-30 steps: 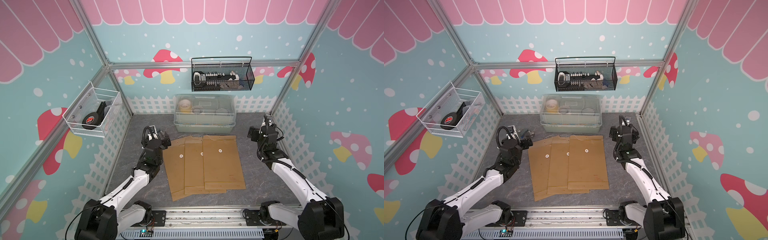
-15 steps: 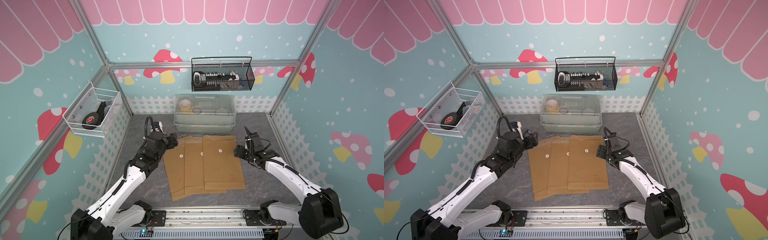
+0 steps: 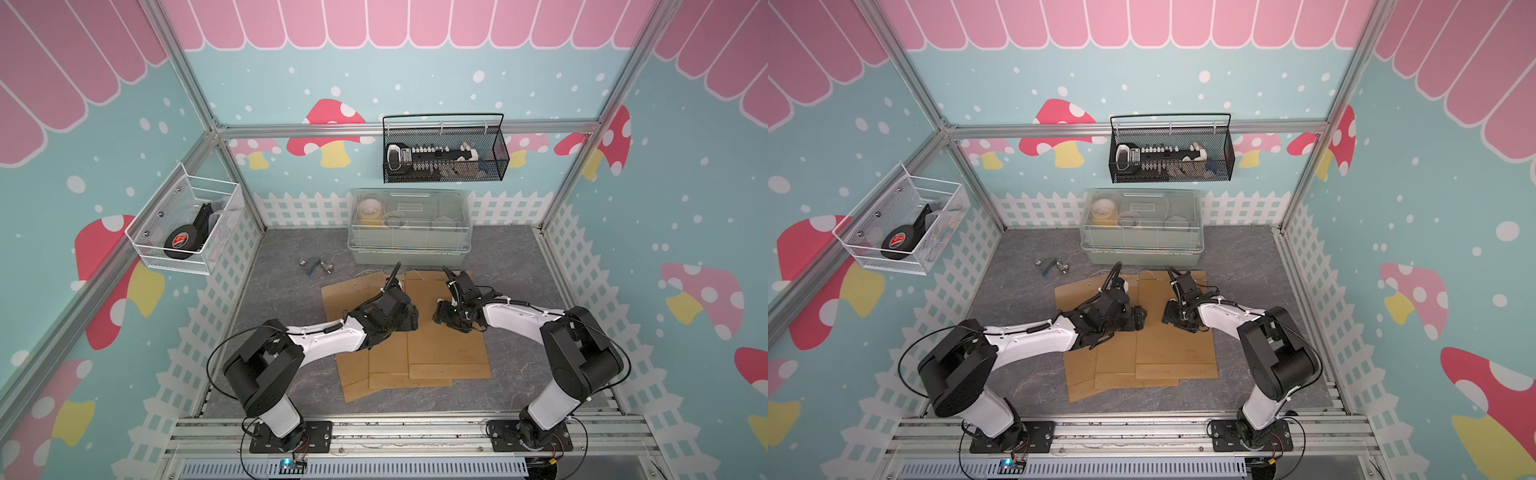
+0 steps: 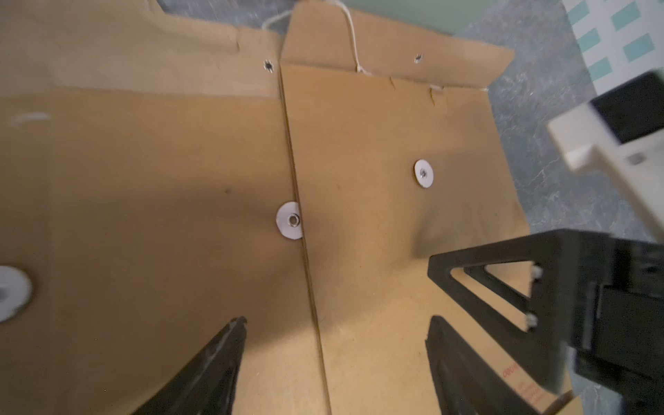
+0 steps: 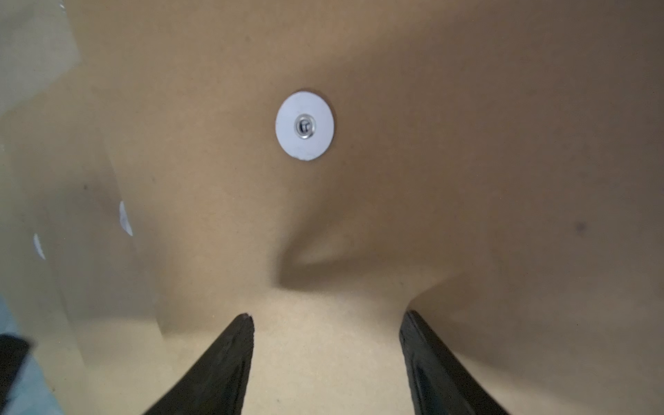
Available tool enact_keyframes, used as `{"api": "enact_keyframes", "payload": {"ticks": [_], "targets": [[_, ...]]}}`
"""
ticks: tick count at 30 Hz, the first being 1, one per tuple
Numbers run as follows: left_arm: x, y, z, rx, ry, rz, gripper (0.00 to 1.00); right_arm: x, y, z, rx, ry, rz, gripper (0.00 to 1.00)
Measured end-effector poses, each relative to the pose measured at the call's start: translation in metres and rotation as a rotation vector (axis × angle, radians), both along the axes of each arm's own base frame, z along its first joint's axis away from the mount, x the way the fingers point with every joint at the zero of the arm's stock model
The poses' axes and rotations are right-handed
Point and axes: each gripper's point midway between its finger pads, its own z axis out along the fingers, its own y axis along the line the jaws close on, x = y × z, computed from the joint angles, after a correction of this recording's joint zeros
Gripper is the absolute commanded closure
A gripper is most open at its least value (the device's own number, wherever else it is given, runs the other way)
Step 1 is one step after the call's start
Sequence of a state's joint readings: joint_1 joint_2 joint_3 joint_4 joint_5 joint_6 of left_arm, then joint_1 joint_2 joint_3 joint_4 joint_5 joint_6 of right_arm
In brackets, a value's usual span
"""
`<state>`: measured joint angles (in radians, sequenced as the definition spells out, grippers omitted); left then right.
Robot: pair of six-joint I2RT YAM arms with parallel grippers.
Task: Close the mouth of the file bag
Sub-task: Move the file bag to the center of the board.
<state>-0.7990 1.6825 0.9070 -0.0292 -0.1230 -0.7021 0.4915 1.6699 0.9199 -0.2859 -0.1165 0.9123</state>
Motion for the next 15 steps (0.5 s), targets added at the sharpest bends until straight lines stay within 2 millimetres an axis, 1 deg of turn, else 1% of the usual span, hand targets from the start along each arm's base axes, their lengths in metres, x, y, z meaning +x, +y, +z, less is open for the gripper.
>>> {"api": "enact_keyframes", "payload": {"ticks": [2,5,8,9,11,12,14,15], "targets": [[-0.002,-0.005,-0.014,-0.016,0.039,0.005,0.22,0.001,-0.001,-0.001,0.001,0.004,0.003,0.33],[-0.003,-0.007,-0.024,-0.049,0.084,0.024,0.22,0.001,-0.005,-0.001,-0.006,0.005,0.017,0.33],[-0.007,0.002,-0.034,-0.092,0.135,0.061,0.22,-0.002,-0.017,-0.002,-0.026,0.01,0.025,0.33],[-0.007,0.006,-0.033,-0.112,0.142,0.073,0.22,-0.004,-0.021,-0.002,-0.029,0.013,0.026,0.33],[-0.007,0.021,-0.033,-0.13,0.161,0.113,0.22,-0.01,-0.032,-0.002,-0.028,0.029,0.024,0.31],[-0.006,0.032,-0.033,-0.138,0.171,0.14,0.22,-0.014,-0.039,-0.001,-0.022,0.04,0.021,0.31],[-0.005,0.057,-0.033,-0.144,0.187,0.196,0.22,-0.021,-0.053,0.002,-0.012,0.063,0.005,0.29],[-0.004,0.075,-0.033,-0.141,0.195,0.236,0.22,-0.024,-0.062,0.006,-0.007,0.07,-0.011,0.29]]}}
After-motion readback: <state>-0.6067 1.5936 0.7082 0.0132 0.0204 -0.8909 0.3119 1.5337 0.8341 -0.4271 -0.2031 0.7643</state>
